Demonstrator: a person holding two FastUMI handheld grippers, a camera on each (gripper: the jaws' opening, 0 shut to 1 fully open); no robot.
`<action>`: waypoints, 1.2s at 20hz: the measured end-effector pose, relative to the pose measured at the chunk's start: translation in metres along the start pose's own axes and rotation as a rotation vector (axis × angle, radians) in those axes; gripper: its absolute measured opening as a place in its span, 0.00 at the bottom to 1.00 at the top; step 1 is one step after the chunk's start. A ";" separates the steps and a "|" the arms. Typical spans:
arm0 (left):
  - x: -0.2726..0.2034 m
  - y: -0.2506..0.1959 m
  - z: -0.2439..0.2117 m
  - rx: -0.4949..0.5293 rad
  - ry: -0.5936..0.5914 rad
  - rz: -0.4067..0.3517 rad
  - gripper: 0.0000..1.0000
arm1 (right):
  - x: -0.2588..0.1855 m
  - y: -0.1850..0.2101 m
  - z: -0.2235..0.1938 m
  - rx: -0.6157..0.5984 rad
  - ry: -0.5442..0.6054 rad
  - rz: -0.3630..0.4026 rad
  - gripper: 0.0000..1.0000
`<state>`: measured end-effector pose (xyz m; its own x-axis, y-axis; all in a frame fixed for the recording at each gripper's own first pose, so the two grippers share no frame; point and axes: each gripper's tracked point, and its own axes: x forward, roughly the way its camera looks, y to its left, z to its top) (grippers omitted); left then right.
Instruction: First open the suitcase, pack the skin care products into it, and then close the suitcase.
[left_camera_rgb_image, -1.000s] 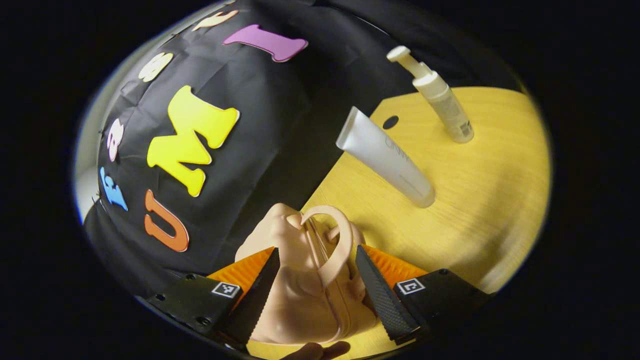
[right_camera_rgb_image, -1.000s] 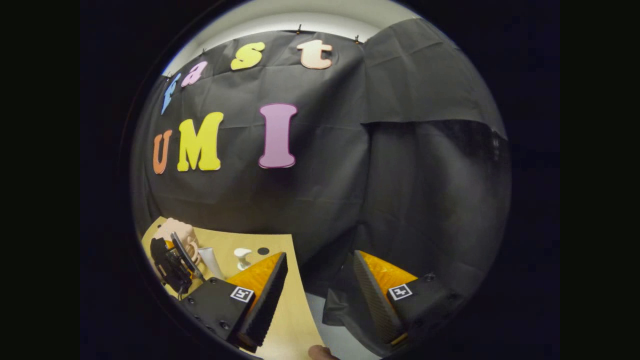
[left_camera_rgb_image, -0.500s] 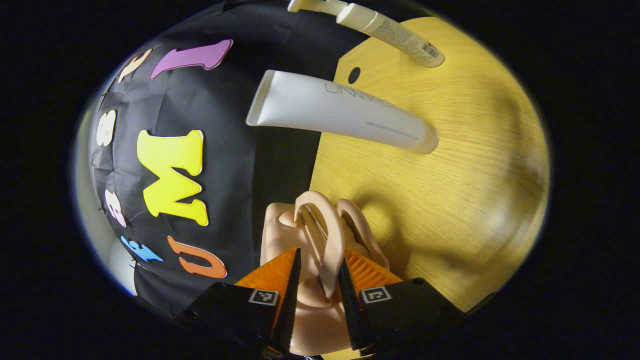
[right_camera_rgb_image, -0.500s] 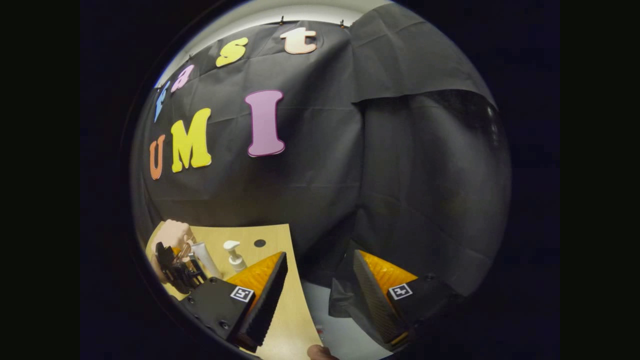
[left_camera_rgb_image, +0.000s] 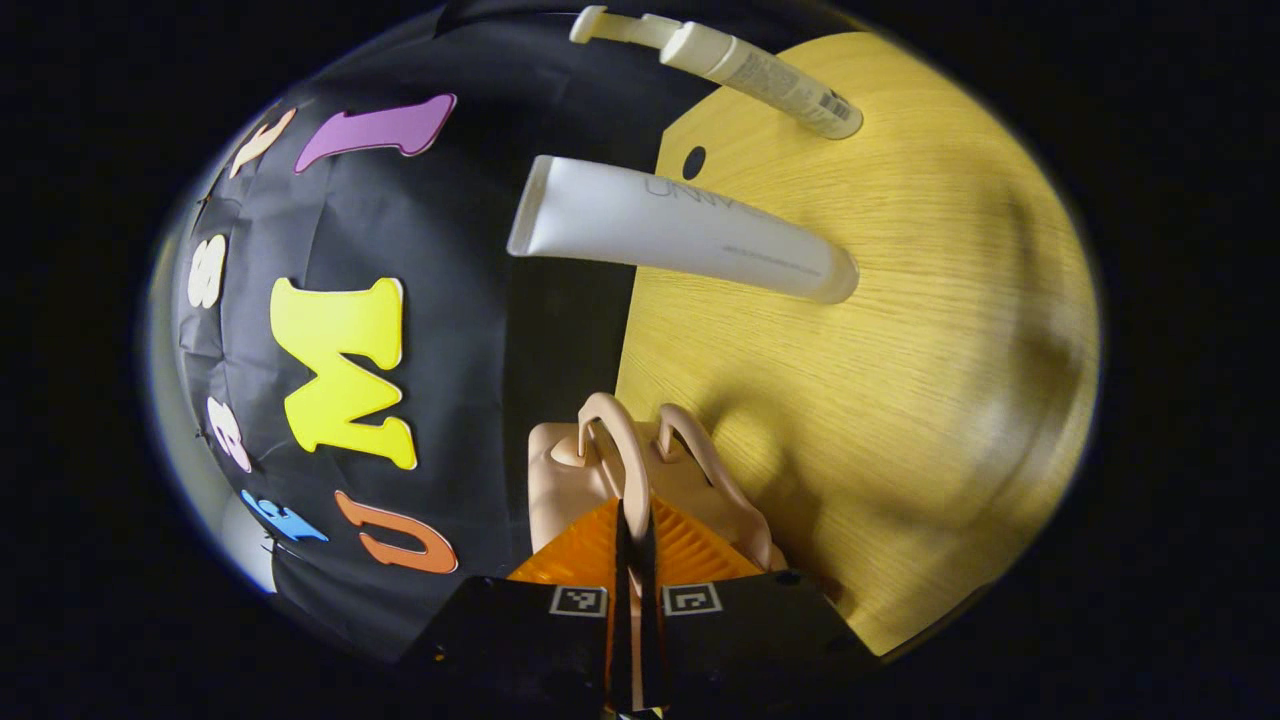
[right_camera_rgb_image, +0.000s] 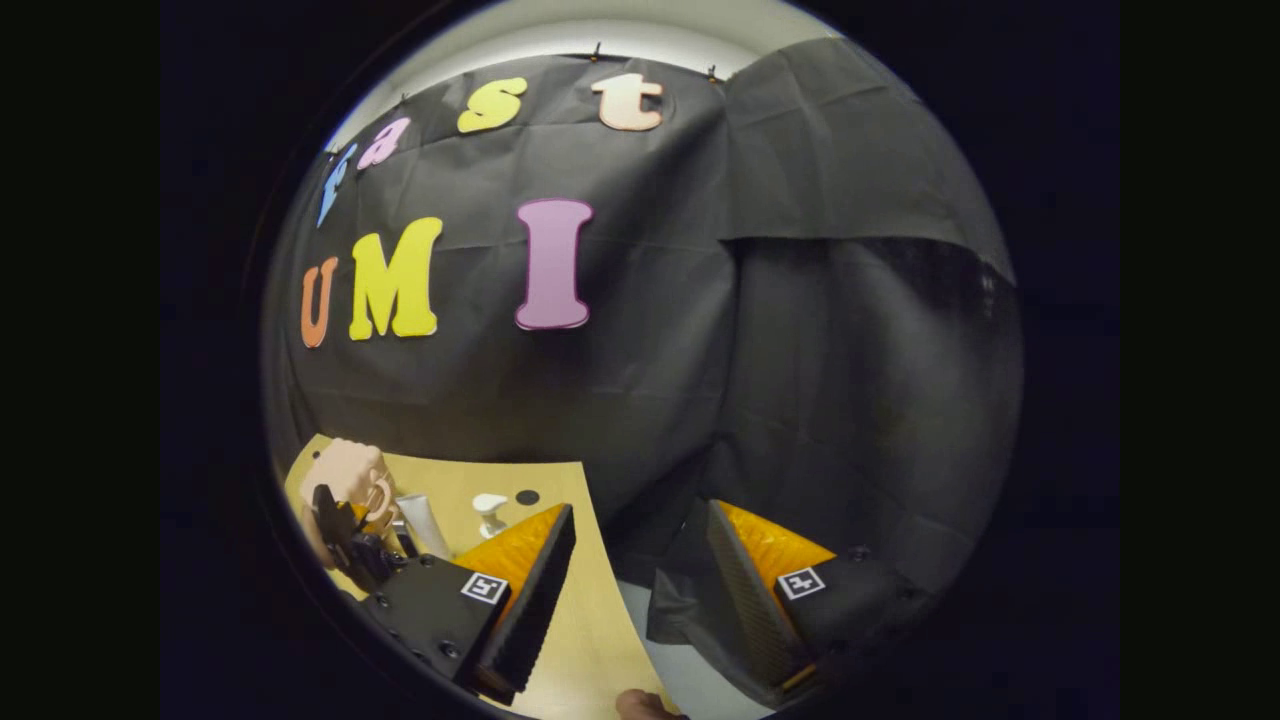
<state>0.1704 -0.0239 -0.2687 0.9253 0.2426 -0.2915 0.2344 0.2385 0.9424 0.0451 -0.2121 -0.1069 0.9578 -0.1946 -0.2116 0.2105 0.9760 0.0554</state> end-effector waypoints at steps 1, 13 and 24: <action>-0.001 0.007 0.000 -0.022 -0.018 -0.003 0.05 | -0.005 0.012 0.003 -0.003 -0.006 0.003 0.79; -0.037 0.157 -0.069 -0.423 -0.168 0.038 0.03 | -0.043 0.157 0.064 -0.088 -0.110 0.047 0.79; -0.020 0.235 -0.254 -0.584 -0.192 0.127 0.03 | -0.066 0.294 0.071 -0.132 -0.102 0.131 0.78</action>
<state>0.1309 0.2656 -0.0830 0.9850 0.1424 -0.0974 -0.0322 0.7065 0.7070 0.0580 0.0808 -0.0074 0.9916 -0.0671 -0.1109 0.0615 0.9967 -0.0534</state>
